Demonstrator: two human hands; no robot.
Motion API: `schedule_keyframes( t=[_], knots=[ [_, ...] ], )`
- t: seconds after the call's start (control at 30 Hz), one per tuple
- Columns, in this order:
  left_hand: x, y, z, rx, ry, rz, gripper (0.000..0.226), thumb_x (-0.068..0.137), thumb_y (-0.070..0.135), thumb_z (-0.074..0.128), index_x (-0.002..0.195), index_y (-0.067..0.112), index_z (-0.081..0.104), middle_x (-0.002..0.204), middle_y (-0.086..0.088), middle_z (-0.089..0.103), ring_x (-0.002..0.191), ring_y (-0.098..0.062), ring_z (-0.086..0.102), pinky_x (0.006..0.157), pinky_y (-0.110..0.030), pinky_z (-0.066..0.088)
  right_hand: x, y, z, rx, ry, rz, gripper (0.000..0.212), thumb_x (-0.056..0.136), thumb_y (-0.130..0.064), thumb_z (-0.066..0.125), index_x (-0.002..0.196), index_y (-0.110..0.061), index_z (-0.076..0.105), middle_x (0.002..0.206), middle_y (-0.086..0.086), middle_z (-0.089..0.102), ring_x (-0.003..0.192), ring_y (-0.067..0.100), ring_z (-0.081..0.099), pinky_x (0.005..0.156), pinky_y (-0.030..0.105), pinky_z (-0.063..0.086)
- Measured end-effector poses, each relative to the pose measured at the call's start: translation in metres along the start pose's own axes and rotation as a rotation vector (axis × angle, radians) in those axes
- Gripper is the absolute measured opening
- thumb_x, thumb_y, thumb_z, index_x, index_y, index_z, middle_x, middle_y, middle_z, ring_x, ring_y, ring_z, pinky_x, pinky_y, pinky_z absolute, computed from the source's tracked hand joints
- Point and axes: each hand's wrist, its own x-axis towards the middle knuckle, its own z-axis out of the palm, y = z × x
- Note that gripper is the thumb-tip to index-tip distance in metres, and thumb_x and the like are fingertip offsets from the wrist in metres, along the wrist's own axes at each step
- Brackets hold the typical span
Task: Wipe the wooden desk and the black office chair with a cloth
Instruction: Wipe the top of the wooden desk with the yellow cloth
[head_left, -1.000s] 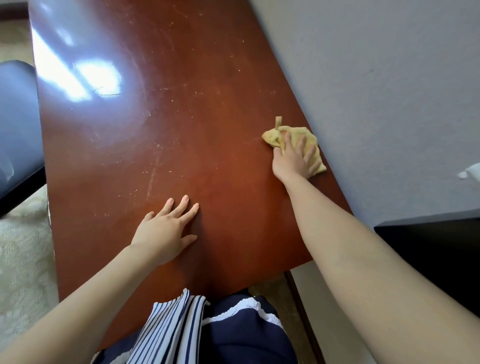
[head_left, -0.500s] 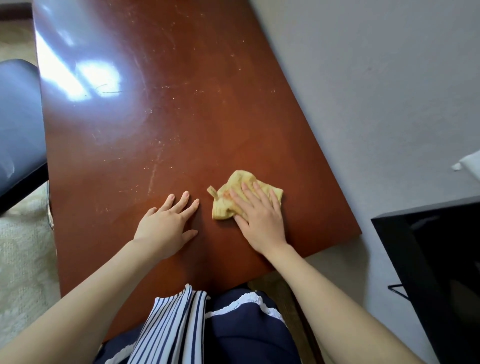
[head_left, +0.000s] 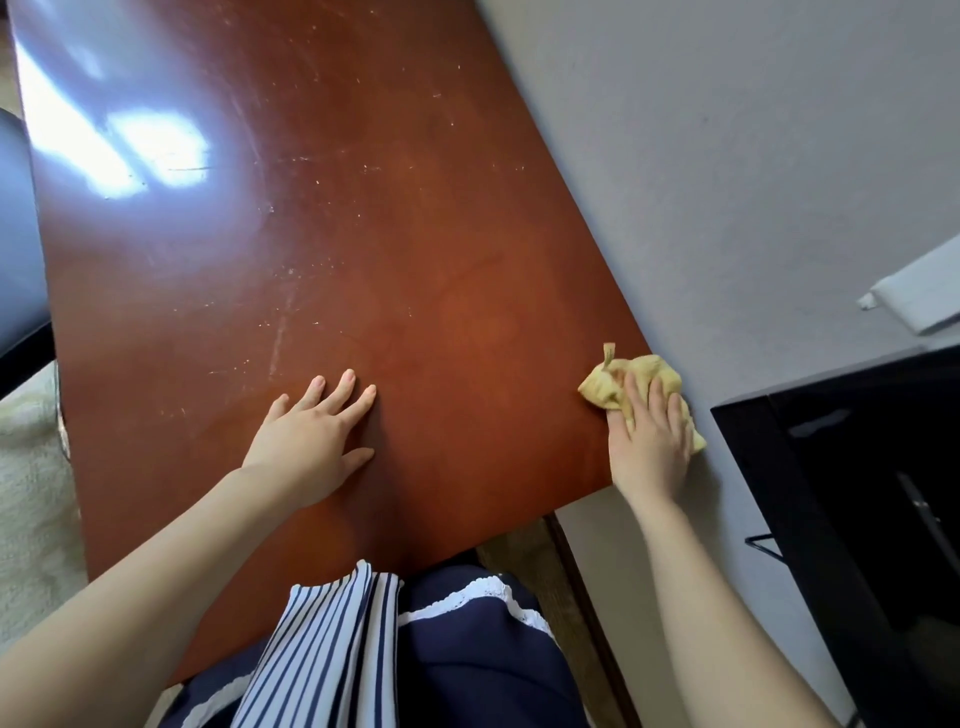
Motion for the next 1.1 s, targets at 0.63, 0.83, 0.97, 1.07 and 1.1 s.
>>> schedule_keyframes(
  t=[0.63, 0.83, 0.97, 1.07, 1.1],
  knots=[
    [-0.003, 0.003, -0.008, -0.024, -0.019, 0.005, 0.070, 0.097, 0.052, 0.036, 0.151, 0.032, -0.004, 0.160, 0.004, -0.008, 0.147, -0.024, 0.000, 0.116, -0.043, 0.014, 0.026, -0.174, 0.021, -0.061, -0.247, -0.483, 0.052, 0.099, -0.048, 0.032, 0.147, -0.045, 0.014, 0.160, -0.006, 0.005, 0.146, 0.022, -0.003, 0.115, 0.047, -0.003],
    [-0.004, 0.004, -0.008, -0.039, -0.029, -0.010, 0.068, 0.097, 0.051, 0.036, 0.152, 0.030, 0.002, 0.160, 0.003, -0.009, 0.147, -0.023, -0.002, 0.116, -0.044, 0.013, -0.024, -0.168, 0.027, 0.045, -0.205, -0.702, 0.042, 0.097, -0.041, 0.044, 0.138, -0.036, 0.045, 0.146, -0.007, 0.042, 0.140, 0.017, 0.025, 0.115, 0.038, 0.010],
    [-0.005, 0.003, -0.006, -0.056, -0.014, -0.007, 0.070, 0.097, 0.051, 0.036, 0.151, 0.032, -0.004, 0.160, 0.005, -0.009, 0.147, -0.023, -0.002, 0.116, -0.044, 0.012, -0.044, -0.130, 0.019, 0.120, -0.029, -0.652, 0.032, 0.086, -0.030, 0.064, 0.118, -0.025, 0.067, 0.121, 0.000, 0.065, 0.116, 0.025, 0.055, 0.101, 0.041, 0.037],
    [-0.004, 0.002, -0.005, -0.060, -0.003, -0.003, 0.069, 0.097, 0.051, 0.036, 0.151, 0.032, -0.004, 0.160, 0.006, -0.008, 0.147, -0.023, -0.002, 0.116, -0.043, 0.012, -0.042, -0.099, 0.014, 0.124, 0.074, -0.501, 0.033, 0.079, -0.021, 0.074, 0.112, -0.020, 0.071, 0.112, 0.005, 0.068, 0.108, 0.030, 0.060, 0.091, 0.044, 0.044],
    [-0.004, 0.002, -0.005, -0.060, 0.000, -0.002, 0.069, 0.098, 0.051, 0.035, 0.151, 0.032, -0.004, 0.160, 0.006, -0.008, 0.147, -0.023, -0.002, 0.116, -0.043, 0.012, -0.036, -0.091, 0.011, 0.117, 0.087, -0.441, 0.033, 0.080, -0.021, 0.073, 0.114, -0.019, 0.070, 0.114, 0.006, 0.068, 0.109, 0.031, 0.058, 0.091, 0.044, 0.043]
  ],
)
